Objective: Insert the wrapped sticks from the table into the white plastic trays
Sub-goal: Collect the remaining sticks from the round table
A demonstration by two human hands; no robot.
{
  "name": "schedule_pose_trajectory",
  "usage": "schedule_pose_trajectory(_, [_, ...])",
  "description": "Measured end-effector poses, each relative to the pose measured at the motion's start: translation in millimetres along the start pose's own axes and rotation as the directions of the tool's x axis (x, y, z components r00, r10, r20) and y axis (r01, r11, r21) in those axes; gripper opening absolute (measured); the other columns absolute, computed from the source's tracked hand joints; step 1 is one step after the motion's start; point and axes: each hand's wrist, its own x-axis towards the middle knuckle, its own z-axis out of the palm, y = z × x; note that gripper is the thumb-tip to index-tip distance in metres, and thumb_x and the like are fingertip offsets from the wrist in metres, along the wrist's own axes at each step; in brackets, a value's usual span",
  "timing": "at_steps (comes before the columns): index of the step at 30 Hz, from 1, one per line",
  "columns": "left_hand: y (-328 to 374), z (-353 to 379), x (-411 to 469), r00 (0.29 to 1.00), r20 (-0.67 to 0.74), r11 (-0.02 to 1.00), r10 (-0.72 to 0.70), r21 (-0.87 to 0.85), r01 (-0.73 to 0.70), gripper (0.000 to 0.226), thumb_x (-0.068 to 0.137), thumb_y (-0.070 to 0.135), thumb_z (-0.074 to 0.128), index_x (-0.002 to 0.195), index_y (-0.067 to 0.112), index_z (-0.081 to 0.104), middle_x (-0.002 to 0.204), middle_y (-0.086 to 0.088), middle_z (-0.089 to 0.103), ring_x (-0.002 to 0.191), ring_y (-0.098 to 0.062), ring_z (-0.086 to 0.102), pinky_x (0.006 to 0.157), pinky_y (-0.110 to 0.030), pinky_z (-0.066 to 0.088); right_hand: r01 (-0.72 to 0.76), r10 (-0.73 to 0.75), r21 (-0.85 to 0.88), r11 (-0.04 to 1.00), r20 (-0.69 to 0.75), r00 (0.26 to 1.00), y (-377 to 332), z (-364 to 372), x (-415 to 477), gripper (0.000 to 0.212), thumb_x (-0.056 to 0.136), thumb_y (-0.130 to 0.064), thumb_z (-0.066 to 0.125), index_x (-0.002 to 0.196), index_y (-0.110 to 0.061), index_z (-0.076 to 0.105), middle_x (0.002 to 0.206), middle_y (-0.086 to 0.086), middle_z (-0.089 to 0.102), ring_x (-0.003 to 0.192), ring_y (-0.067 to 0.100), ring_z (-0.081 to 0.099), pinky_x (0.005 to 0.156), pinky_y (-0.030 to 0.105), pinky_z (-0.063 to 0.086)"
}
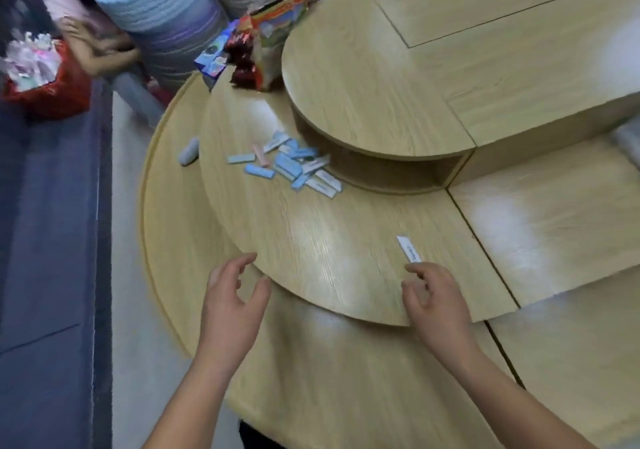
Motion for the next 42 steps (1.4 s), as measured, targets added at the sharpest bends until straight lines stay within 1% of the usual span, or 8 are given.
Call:
schedule_pose_trajectory(7, [-27, 2, 178, 0.91, 0.259, 0.925, 0.323, 0.117, -0.362, 0.046, 0.088, 0.021, 0.068, 0.132, 0.021, 0.055, 0.138, -0.003, 0.047, 0.132, -0.015, 0.042, 0.108, -0.028, 0.031, -0.282, 0.204, -0.427, 0.859, -0.22, 0.954, -6, 59, 56, 0.045, 0.091, -0.017, 0.056, 0.134, -0.005, 0.051, 0.138, 0.014, 0.049, 0.125, 0.036, 0.045, 0.105, 0.043, 0.038])
schedule_pose_trajectory(13, [-59, -10, 291, 0.789, 0.373, 0.787, 0.489, 0.201, -0.583, 0.064, 0.081, 0.015, 0.076, 0.138, 0.007, 0.049, 0.152, -0.021, 0.033, 0.141, -0.037, 0.033, 0.116, -0.048, 0.029, -0.383, 0.188, -0.462, 0.8, -0.414, 0.891, -71, 153, 90, 0.048, 0.088, -0.009, 0.061, 0.135, -0.002, 0.055, 0.14, 0.024, 0.05, 0.123, 0.042, 0.048, 0.102, 0.05, 0.04])
schedule_pose_trajectory(18, [-78, 2, 350, 0.701, 0.504, 0.669, 0.505, 0.285, -0.686, 0.094, 0.077, 0.04, 0.077, 0.153, 0.016, 0.027, 0.161, -0.02, 0.013, 0.149, -0.04, 0.012, 0.118, -0.054, 0.02, -0.301, 0.092, -0.459, 0.836, -0.423, 0.901, -118, 201, 135, 0.045, 0.084, -0.004, 0.067, 0.129, -0.008, 0.063, 0.13, 0.019, 0.058, 0.114, 0.039, 0.054, 0.094, 0.048, 0.047])
schedule_pose_trajectory(21, [-75, 22, 379, 0.63, 0.554, 0.595, 0.544, 0.274, -0.756, 0.105, 0.072, 0.066, 0.058, 0.157, 0.023, 0.013, 0.164, -0.016, 0.006, 0.151, -0.038, 0.004, 0.118, -0.056, 0.016, -0.248, 0.014, -0.441, 0.863, -0.469, 0.883, -122, 200, 155, 0.039, 0.08, -0.007, 0.072, 0.118, -0.012, 0.07, 0.118, 0.014, 0.061, 0.102, 0.035, 0.058, 0.084, 0.046, 0.049])
schedule_pose_trajectory(28, [-58, 48, 424, 0.357, 0.654, 0.334, 0.667, 0.166, -0.928, 0.114, 0.064, 0.08, 0.055, 0.157, 0.027, 0.016, 0.166, -0.011, 0.004, 0.153, -0.032, -0.002, 0.119, -0.059, 0.014, 0.152, -0.271, -0.68, 0.718, -0.072, 0.96, -104, 159, 199, 0.081, 0.079, -0.051, 0.063, 0.148, -0.016, 0.038, 0.146, 0.013, 0.042, 0.126, 0.034, 0.044, 0.1, 0.047, 0.041])
schedule_pose_trajectory(31, [-53, 56, 436, 0.256, 0.699, 0.216, 0.668, 0.148, -0.965, 0.115, 0.063, 0.085, 0.053, 0.158, 0.033, 0.015, 0.167, -0.006, 0.006, 0.153, -0.03, -0.002, 0.118, -0.061, 0.011, 0.156, -0.232, -0.702, 0.695, -0.013, 0.973, -104, 163, 222, 0.098, 0.077, -0.071, 0.051, 0.156, -0.027, 0.016, 0.157, 0.005, 0.027, 0.134, 0.03, 0.035, 0.096, 0.044, 0.044])
schedule_pose_trajectory(38, [-51, 64, 438, 0.113, 0.705, 0.089, 0.7, 0.071, -0.994, 0.097, 0.069, 0.081, 0.052, 0.149, 0.028, 0.042, 0.159, -0.007, 0.033, 0.146, -0.035, 0.03, 0.113, -0.064, 0.021, 0.048, -0.132, -0.644, 0.763, -0.083, 0.988, -104, 174, 233, 0.089, 0.077, -0.074, 0.046, 0.152, -0.029, 0.026, 0.155, 0.009, 0.029, 0.144, 0.038, 0.023, 0.117, 0.052, 0.021])
schedule_pose_trajectory(42, [-47, 66, 436, 0.091, 0.71, 0.089, 0.698, 0.04, -0.995, 0.098, 0.069, 0.077, 0.056, 0.151, 0.026, 0.039, 0.157, -0.008, 0.036, 0.143, -0.036, 0.034, 0.114, -0.062, 0.023, -0.01, -0.081, -0.668, 0.744, -0.105, 0.991, -110, 172, 234, 0.086, 0.076, -0.075, 0.046, 0.145, -0.025, 0.038, 0.148, 0.008, 0.038, 0.14, 0.037, 0.028, 0.114, 0.048, 0.025])
